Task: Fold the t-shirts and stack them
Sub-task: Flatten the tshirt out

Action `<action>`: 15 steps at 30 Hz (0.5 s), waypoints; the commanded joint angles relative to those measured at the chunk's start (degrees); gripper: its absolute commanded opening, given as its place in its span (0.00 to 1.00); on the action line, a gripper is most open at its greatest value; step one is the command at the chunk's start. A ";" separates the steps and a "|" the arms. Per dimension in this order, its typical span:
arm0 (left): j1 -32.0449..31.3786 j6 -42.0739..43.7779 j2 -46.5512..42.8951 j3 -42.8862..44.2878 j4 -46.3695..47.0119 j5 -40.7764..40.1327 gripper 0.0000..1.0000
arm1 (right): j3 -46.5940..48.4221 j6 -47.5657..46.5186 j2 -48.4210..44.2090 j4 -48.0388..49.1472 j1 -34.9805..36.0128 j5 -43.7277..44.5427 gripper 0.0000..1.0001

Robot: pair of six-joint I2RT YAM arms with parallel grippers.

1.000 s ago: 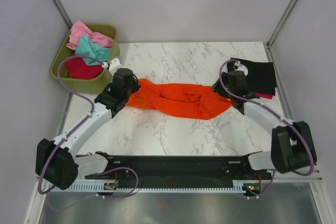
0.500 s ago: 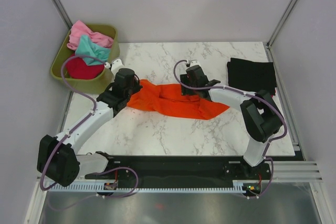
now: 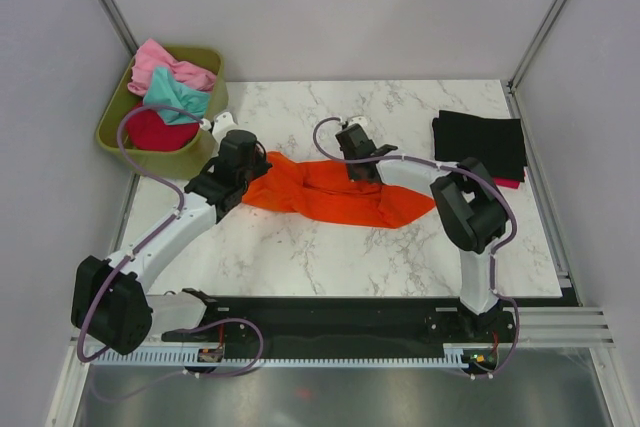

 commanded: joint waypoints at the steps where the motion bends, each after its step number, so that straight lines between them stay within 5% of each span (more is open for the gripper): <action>1: -0.15 -0.46 0.10 -0.08 2.82 0.29 0.03 | 5.22 0.69 -0.68 -1.47 -0.94 7.85 0.02; 11: -0.24 -0.19 2.83 0.44 3.97 1.43 0.02 | 22.01 10.00 4.68 -3.40 -19.38 2.67 0.01; 12: -0.15 -0.19 2.74 0.53 3.88 1.43 0.02 | 22.28 10.62 4.85 -3.40 -20.27 2.32 0.11; 13: -0.15 -0.28 2.65 0.44 3.97 1.35 0.02 | 22.45 10.88 4.77 -3.32 -21.06 1.62 0.35; 14: -0.15 -0.28 2.65 0.53 4.14 1.43 0.02 | 22.19 10.45 4.51 -3.31 -21.77 0.74 0.76; 15: -0.15 -0.28 2.65 0.44 4.14 1.61 0.02 | 21.93 9.66 3.72 -3.49 -21.69 0.21 0.83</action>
